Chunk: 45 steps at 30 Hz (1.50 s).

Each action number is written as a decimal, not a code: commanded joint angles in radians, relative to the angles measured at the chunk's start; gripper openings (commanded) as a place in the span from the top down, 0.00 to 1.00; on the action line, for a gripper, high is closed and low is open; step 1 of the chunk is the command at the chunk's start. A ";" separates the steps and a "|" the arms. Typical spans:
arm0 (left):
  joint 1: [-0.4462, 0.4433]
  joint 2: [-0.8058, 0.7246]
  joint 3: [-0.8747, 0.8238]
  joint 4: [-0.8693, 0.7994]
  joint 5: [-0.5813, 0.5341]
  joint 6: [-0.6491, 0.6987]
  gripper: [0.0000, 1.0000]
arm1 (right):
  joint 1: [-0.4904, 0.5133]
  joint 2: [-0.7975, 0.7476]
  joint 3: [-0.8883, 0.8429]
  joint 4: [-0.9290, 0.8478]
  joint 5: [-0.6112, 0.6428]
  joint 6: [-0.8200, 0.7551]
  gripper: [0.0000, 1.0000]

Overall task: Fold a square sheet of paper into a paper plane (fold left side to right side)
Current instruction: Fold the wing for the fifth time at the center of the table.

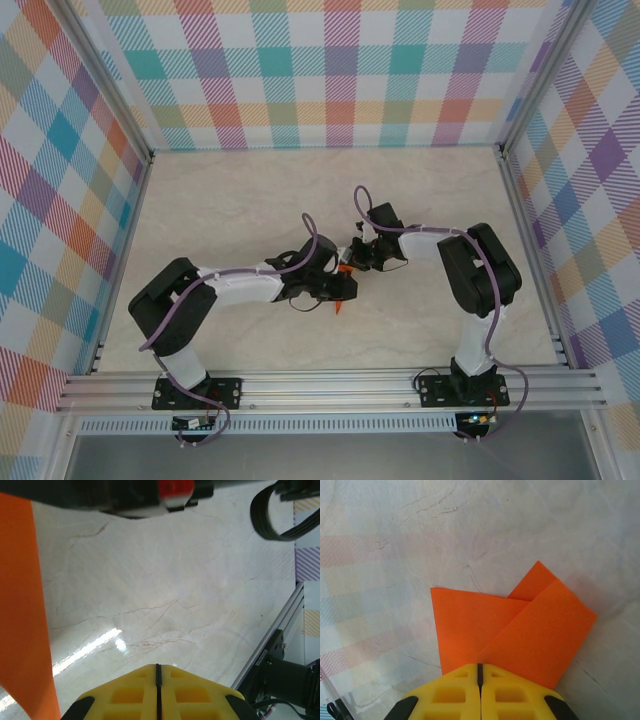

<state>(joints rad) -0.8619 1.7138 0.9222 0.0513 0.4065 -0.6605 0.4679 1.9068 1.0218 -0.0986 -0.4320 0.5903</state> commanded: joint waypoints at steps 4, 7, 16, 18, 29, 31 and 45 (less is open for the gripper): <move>-0.006 0.022 0.003 -0.073 -0.059 0.023 0.93 | 0.009 0.035 0.005 -0.078 0.052 -0.021 0.94; -0.006 0.018 0.007 -0.076 -0.061 0.028 0.93 | 0.009 0.035 0.008 -0.083 0.053 -0.023 0.94; -0.005 0.000 0.020 -0.152 -0.113 0.055 0.93 | 0.009 0.037 0.011 -0.092 0.059 -0.029 0.94; -0.006 0.001 0.017 -0.157 -0.120 0.057 0.93 | 0.009 0.038 0.012 -0.093 0.059 -0.030 0.94; -0.006 0.051 0.012 -0.161 -0.095 0.059 0.93 | 0.009 0.040 0.017 -0.098 0.062 -0.031 0.94; -0.006 0.051 0.007 -0.161 -0.094 0.059 0.93 | 0.009 0.041 0.017 -0.101 0.064 -0.031 0.94; -0.010 0.068 -0.011 -0.141 -0.080 0.048 0.93 | 0.009 0.050 0.021 -0.103 0.062 -0.030 0.94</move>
<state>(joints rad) -0.8627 1.7607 0.9215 -0.0765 0.3065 -0.6155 0.4725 1.9106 1.0393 -0.1287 -0.4198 0.5835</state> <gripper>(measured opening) 0.072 0.062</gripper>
